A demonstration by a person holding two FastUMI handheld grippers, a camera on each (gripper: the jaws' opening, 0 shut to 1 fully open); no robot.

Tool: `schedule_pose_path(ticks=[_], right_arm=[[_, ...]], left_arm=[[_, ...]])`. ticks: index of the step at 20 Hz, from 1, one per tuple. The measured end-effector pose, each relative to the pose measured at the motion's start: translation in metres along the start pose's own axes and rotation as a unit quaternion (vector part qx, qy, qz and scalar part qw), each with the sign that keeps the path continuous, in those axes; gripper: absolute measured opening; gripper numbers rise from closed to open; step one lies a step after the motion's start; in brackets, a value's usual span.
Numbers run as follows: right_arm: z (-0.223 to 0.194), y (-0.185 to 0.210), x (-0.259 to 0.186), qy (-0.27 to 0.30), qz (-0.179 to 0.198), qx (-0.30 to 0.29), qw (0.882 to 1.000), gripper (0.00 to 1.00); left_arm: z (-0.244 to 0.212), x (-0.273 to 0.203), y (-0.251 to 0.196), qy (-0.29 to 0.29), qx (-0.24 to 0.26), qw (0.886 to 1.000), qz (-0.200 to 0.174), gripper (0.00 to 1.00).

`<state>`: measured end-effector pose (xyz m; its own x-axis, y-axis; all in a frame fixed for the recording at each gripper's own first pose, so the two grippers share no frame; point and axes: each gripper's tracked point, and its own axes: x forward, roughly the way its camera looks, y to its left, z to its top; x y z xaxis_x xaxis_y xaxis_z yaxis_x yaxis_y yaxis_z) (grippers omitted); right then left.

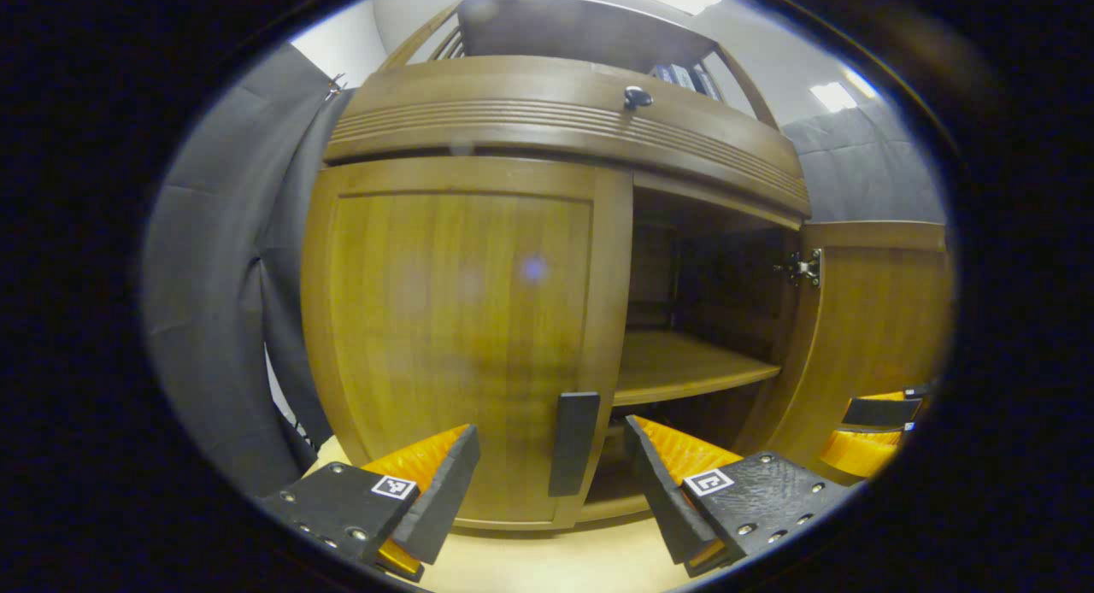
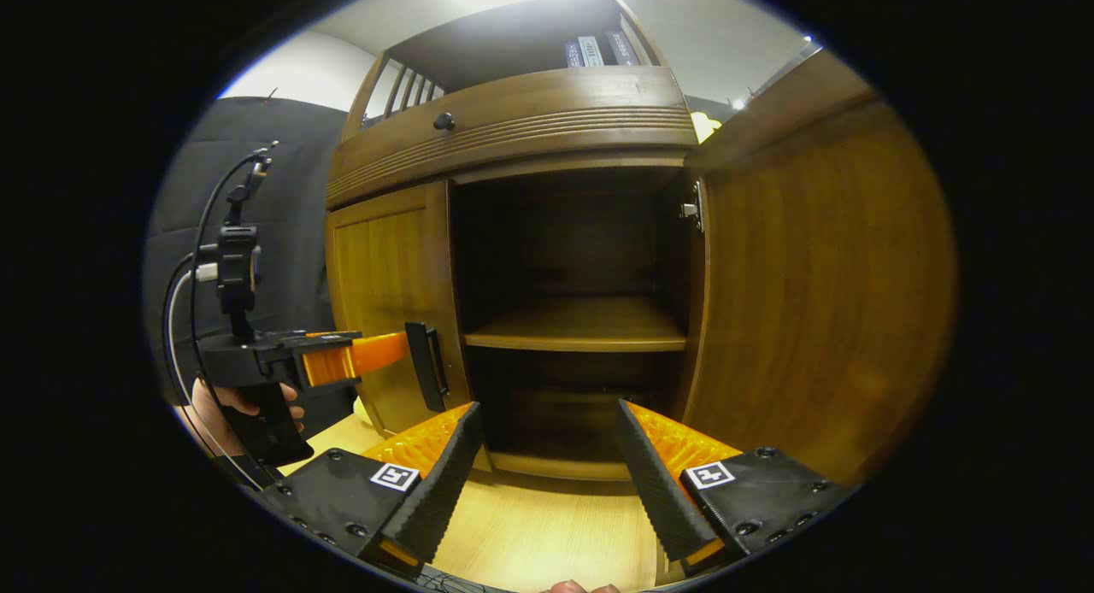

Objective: Open the right door of the double-door shoe cabinet with the right hand, and open the left door with the left hand.

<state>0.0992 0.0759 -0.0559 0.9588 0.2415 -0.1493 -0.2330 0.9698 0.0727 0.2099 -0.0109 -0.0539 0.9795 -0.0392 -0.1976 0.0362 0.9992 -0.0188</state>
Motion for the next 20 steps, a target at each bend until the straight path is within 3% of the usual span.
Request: schedule_pose_path(ticks=[5,11,13,14,15,16,20], right_arm=[[0.003,-0.009,0.017,-0.009,-0.001,0.005,1.0,0.93],[0.007,-0.014,0.031,-0.017,-0.002,0.008,1.0,0.93],[0.008,-0.012,0.036,-0.02,0.004,0.002,1.0,0.97],[0.01,-0.01,0.037,-0.021,0.008,-0.001,1.0,0.93],[0.01,-0.009,0.041,-0.022,0.011,-0.003,1.0,0.93],[0.012,-0.008,0.043,-0.023,0.013,-0.005,1.0,0.93],[0.005,-0.011,0.047,-0.017,0.018,-0.01,1.0,0.93]], left_arm=[[-0.021,0.028,-0.014,0.023,0.027,0.999,0.012,1.0],[-0.038,0.049,-0.021,0.038,0.02,0.999,0.011,1.0],[-0.038,0.053,-0.018,0.032,0.019,0.999,0.026,0.81],[-0.039,0.053,-0.019,0.034,0.013,0.999,0.023,0.72],[-0.039,0.057,-0.018,0.033,0.006,0.999,0.024,0.56],[-0.037,0.056,-0.015,0.029,-0.001,0.999,0.028,0.72],[-0.04,0.062,-0.016,0.023,-0.025,0.999,0.023,0.51]])
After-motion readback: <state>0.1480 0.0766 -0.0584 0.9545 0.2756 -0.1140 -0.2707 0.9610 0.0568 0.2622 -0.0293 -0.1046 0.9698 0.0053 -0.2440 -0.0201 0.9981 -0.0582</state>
